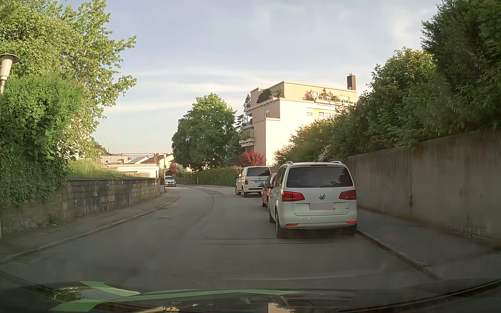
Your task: Follow the waypoints while adhering to traffic rules and regulations
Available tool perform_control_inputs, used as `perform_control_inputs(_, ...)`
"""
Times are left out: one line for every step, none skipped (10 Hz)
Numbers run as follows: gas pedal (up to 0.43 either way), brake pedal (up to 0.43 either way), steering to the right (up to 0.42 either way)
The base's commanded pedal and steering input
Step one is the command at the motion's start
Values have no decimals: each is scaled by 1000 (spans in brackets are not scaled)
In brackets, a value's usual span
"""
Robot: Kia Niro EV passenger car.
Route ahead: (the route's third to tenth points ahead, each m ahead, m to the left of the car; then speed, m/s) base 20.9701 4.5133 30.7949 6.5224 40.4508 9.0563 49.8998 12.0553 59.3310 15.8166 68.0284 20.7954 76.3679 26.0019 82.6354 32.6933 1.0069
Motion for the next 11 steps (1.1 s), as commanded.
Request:
perform_control_inputs(39, 0, -619)
perform_control_inputs(118, 0, -619)
perform_control_inputs(157, 0, -619)
perform_control_inputs(157, 0, -615)
perform_control_inputs(157, 0, -604)
perform_control_inputs(157, 0, -586)
perform_control_inputs(157, 0, -567)
perform_control_inputs(157, 0, -537)
perform_control_inputs(157, 0, -487)
perform_control_inputs(138, 0, -429)
perform_control_inputs(130, 0, -381)
